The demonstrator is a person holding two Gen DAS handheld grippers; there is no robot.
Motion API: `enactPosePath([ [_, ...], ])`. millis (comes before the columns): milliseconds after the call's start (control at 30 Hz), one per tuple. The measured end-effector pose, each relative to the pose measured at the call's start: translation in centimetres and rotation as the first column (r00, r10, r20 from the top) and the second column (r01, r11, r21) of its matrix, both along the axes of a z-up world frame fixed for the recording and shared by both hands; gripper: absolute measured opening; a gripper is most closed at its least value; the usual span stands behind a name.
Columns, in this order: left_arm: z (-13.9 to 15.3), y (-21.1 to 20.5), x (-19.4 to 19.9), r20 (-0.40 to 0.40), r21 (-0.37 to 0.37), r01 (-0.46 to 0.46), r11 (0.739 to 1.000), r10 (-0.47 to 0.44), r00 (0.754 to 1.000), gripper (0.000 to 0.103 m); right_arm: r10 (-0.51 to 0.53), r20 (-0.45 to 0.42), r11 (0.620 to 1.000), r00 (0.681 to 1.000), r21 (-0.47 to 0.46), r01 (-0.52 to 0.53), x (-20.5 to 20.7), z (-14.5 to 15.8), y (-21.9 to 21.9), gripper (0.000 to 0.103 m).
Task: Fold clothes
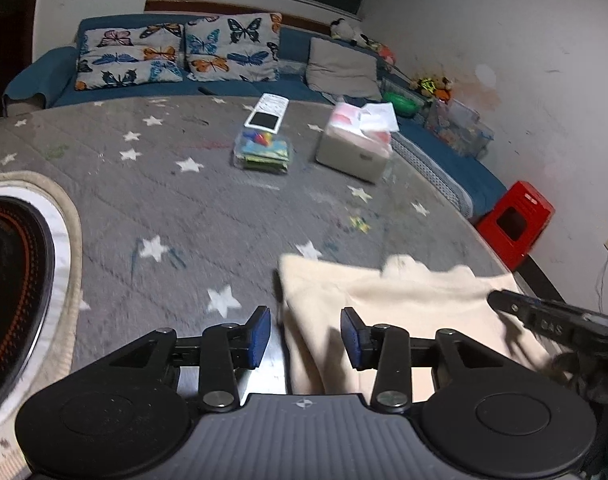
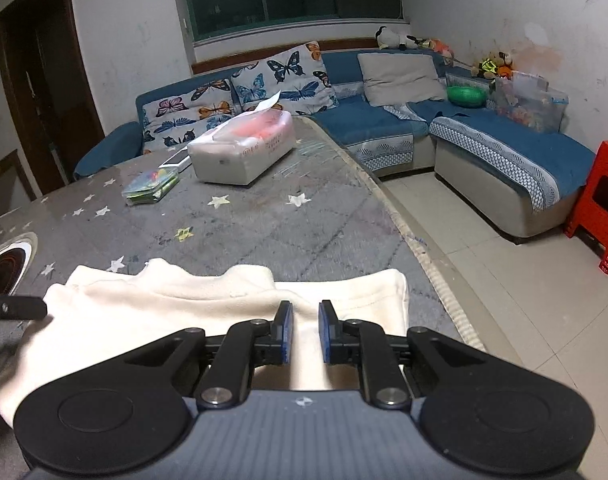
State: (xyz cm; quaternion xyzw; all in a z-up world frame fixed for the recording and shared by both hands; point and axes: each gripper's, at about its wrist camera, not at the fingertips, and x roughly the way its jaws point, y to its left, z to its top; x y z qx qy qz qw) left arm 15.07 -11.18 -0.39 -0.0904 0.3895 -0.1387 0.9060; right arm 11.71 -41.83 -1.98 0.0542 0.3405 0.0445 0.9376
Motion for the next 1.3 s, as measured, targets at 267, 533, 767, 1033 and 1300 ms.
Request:
enactPosePath([
  [267,0.1,-3.2,1.9,0.030,0.026,0.064,0.998,-0.065,0.997,0.040,0.009,0.025,1.000,1.000,0.003,-0.009,-0.1,0.7,0.4,0.015],
  [533,-1.7,-6.5,3.1,0.052,0.153,0.129,0.980,-0.139,0.989,0.038,0.009,0.006,1.000,1.000,-0.004,-0.009,0.4,0.0,0.8,0.016],
  [767,-1.5,-6.5,3.2,0.052,0.155,0.120,0.981,-0.130,0.990,0.038,0.020,0.020,1.000,1.000,-0.021,-0.020,-0.4,0.6,1.1,0.028],
  [1033,-0.5,-5.7,1.4,0.055,0.141,0.118,0.983,-0.127,0.990,0.045,0.043,0.034,0.999,0.998,-0.021,-0.043,-3.0,1.3,2.2,0.047],
  [1300,0.5,-5.1,-1.7,0.079,0.145,0.134,0.980,-0.147,0.986,0.055,0.055,0.041,0.998,0.998,-0.014,-0.055,-5.9,1.6,3.4,0.063],
])
